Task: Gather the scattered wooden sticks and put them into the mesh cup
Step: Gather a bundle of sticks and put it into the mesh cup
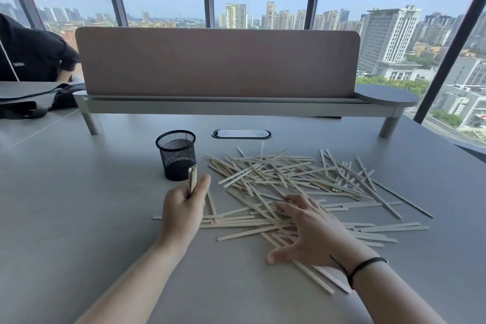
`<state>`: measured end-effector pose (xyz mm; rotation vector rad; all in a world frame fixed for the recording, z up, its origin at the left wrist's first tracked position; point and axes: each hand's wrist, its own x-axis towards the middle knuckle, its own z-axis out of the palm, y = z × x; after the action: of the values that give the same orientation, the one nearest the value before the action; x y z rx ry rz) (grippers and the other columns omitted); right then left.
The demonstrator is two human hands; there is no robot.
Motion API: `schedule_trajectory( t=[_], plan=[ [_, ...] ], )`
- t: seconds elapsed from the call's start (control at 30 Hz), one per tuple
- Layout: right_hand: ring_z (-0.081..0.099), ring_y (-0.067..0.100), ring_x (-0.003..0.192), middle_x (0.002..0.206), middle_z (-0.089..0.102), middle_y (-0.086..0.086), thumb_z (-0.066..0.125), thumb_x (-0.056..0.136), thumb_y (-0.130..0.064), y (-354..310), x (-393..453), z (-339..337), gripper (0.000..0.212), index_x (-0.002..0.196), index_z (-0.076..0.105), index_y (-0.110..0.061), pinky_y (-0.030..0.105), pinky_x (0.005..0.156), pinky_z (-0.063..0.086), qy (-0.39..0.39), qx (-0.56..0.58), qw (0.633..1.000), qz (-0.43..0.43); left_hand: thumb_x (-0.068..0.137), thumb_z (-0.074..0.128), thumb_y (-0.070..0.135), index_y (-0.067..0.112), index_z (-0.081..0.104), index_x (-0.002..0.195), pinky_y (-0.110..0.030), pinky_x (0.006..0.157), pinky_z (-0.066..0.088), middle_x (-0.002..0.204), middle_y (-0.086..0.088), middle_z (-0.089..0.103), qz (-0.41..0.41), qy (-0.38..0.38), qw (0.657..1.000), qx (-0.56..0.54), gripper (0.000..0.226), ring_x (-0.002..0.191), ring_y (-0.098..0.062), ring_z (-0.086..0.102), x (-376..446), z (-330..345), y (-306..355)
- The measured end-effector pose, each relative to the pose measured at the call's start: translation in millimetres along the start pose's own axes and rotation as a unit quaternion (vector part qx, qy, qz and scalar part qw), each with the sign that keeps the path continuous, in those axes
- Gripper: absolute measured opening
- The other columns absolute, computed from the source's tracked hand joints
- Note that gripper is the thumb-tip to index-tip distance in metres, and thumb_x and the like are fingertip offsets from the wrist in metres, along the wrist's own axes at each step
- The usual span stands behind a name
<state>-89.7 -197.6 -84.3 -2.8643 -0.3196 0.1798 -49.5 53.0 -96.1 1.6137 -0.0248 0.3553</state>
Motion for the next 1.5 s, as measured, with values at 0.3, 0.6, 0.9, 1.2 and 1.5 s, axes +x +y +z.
schedule_trajectory(
  t=[0.3, 0.6, 0.9, 1.2, 1.5],
  plan=[
    [0.048, 0.014, 0.116, 0.123, 0.046, -0.012, 0.067, 0.071, -0.072, 4.3, 10.9, 5.6, 0.065, 0.125, 0.06, -0.037, 0.029, 0.096, 0.039, 0.053, 0.051, 0.997, -0.016, 0.055, 0.052, 0.098, 0.042, 0.067, 0.115, -0.027, 0.083, 0.052, 0.116, 0.03, 0.057, 0.164, -0.251, 0.848, 0.437, 0.084, 0.093, 0.004, 0.061, -11.3, -2.0, -5.9],
    [0.046, 0.012, 0.119, 0.12, 0.049, -0.014, 0.045, 0.065, -0.09, 2.7, 4.9, 6.3, 0.075, 0.123, 0.055, -0.044, 0.03, 0.098, 0.035, 0.095, -0.035, 0.995, 0.013, 0.089, 0.063, 0.054, 0.04, 0.067, 0.112, -0.031, 0.082, 0.052, 0.114, 0.024, 0.062, 0.153, -0.26, 0.834, 0.462, 0.028, 0.098, -0.006, 0.063, -16.5, 2.8, 5.6],
    [0.048, 0.014, 0.113, 0.109, 0.054, -0.011, 0.042, 0.066, -0.092, -2.6, 14.1, 18.9, 0.07, 0.105, 0.055, -0.035, 0.03, 0.094, 0.036, 0.137, -0.034, 0.99, 0.009, 0.096, 0.056, 0.047, 0.036, 0.057, 0.133, -0.035, 0.091, 0.05, 0.131, 0.016, 0.056, 0.114, -0.267, 0.818, 0.497, 0.039, 0.116, -0.015, 0.059, -16.8, 10.4, 4.6],
    [0.054, 0.015, 0.096, 0.091, 0.052, -0.012, 0.036, 0.064, -0.096, -7.3, 14.9, 21.7, 0.069, 0.085, 0.048, -0.032, 0.03, 0.081, 0.04, 0.152, -0.04, 0.988, 0.008, 0.099, 0.052, 0.041, 0.031, 0.059, 0.117, -0.034, 0.077, 0.048, 0.121, 0.016, 0.054, 0.133, -0.255, 0.811, 0.509, 0.021, 0.103, -0.016, 0.063, -21.5, 12.4, 5.5],
    [0.059, 0.019, 0.084, 0.085, 0.059, -0.007, 0.034, 0.067, -0.095, -11.0, 12.6, 21.5, 0.069, 0.081, 0.044, -0.028, 0.034, 0.065, 0.038, 0.168, -0.067, 0.983, 0.005, 0.098, 0.056, 0.04, 0.036, 0.061, 0.123, -0.033, 0.08, 0.049, 0.118, 0.014, 0.06, 0.161, -0.244, 0.822, 0.488, 0.026, 0.104, -0.019, 0.064, -21.1, 12.7, 3.9]
  ],
)
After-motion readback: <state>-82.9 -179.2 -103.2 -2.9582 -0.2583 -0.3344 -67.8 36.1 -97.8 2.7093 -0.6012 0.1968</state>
